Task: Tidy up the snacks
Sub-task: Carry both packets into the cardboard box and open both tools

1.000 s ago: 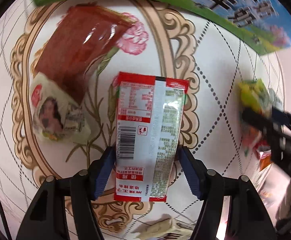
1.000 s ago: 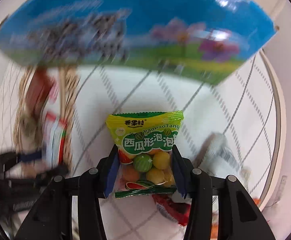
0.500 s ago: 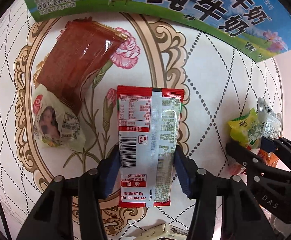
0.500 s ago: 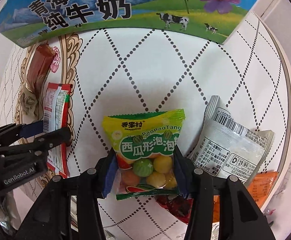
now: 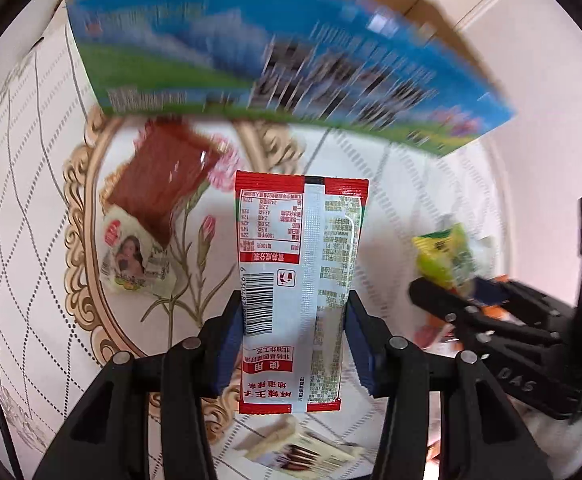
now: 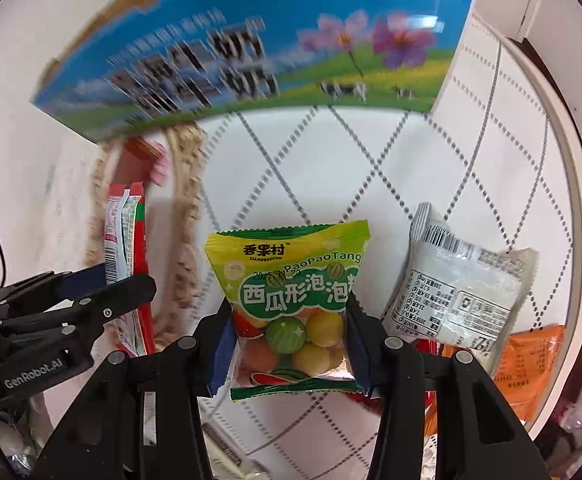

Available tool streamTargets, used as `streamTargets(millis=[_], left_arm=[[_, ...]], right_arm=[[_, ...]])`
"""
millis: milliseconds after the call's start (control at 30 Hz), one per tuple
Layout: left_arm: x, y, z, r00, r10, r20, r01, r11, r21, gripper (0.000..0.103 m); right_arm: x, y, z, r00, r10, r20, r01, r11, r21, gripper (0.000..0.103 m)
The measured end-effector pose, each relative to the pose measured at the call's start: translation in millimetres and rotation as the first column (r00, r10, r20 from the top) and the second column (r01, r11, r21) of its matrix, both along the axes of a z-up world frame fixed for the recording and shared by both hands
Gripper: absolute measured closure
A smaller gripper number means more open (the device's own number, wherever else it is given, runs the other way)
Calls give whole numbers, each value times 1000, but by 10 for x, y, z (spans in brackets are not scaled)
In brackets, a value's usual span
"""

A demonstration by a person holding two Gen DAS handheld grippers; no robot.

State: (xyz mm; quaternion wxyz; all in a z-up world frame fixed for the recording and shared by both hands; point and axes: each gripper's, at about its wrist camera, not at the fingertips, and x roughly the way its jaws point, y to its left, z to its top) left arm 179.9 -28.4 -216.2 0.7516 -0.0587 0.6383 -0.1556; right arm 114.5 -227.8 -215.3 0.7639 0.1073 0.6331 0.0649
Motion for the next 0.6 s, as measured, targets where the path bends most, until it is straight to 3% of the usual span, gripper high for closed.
streamTargets(millis=[300, 467, 600], left_arm=[[206, -89, 1125, 990, -26, 141, 48, 987, -156, 58], [641, -293, 1451, 979, -25, 200, 54, 988, -142, 58], [1103, -365, 1514, 980, -18, 200, 39, 994, -100, 58]], right_arm=[[145, 23, 1109, 982, 19, 190, -26, 999, 35, 52], [571, 38, 1524, 964, 9, 267, -13, 1000, 13, 52], [983, -118, 1581, 958, -15, 287, 29, 999, -44, 52]])
